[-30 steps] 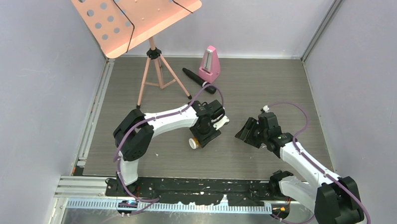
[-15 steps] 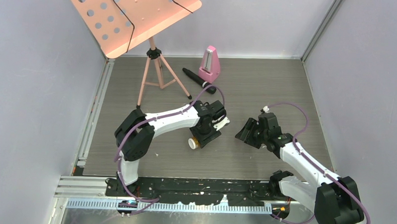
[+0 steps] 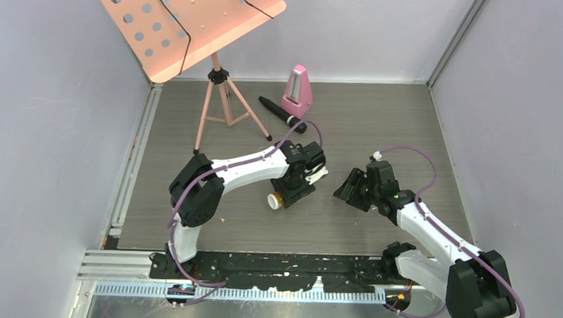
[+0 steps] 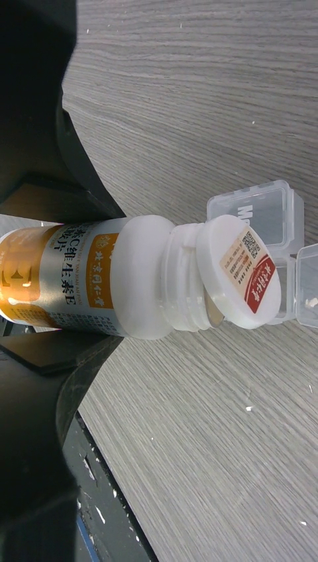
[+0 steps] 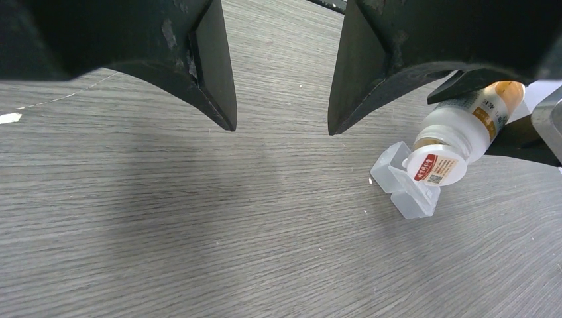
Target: Sort the pills into containers
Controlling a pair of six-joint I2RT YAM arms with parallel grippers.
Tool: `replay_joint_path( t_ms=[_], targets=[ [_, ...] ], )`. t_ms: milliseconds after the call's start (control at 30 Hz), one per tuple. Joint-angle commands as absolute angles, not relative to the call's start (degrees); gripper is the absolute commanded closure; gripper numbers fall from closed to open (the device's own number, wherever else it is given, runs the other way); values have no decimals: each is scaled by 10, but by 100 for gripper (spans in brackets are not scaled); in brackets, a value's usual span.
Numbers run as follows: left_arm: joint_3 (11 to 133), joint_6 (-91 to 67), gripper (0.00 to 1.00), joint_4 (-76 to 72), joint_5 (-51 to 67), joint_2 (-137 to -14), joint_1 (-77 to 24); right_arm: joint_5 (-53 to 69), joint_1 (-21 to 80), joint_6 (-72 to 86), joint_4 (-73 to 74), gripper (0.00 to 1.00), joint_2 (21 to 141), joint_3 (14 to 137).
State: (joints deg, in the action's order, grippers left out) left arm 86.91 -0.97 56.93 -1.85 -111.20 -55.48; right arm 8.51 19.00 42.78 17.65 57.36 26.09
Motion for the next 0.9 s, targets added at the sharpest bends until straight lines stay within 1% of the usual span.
replay_joint_path(
  t_ms=[0,700,867],
  targets=[
    [902,-3,100,601,-26,-1116,-561,86,188,436,159,41,563,259],
    [967,-3,100,680,-50,-1164,-569,86,187,437,156,40,564,257],
    [974,-6,100,679,-41,-1169,-570,87,187,439,155,41,566,257]
  ],
)
